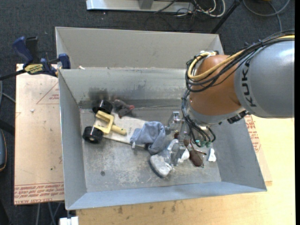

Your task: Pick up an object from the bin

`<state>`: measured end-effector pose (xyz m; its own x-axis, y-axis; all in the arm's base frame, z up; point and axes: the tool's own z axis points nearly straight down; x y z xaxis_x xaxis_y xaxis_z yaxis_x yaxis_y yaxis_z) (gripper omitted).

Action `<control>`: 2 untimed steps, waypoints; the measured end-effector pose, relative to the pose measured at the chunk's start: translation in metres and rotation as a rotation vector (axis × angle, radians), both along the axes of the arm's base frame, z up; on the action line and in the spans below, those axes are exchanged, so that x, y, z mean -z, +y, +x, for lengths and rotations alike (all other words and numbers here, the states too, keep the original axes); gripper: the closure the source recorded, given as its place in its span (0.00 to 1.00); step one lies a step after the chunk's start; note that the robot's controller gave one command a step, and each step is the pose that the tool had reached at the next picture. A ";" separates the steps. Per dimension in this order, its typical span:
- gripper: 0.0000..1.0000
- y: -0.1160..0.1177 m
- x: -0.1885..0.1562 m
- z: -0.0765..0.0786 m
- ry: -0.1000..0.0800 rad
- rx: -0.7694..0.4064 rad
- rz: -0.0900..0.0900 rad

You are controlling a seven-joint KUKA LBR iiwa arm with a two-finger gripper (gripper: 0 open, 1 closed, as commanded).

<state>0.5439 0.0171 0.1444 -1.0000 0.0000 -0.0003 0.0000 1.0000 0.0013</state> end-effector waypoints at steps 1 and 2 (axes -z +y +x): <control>1.00 0.000 0.070 0.004 0.005 -0.396 0.000; 1.00 0.000 0.070 0.004 0.006 -0.395 0.000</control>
Offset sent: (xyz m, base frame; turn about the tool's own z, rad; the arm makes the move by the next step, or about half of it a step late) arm 0.0000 0.0000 0.0000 0.0000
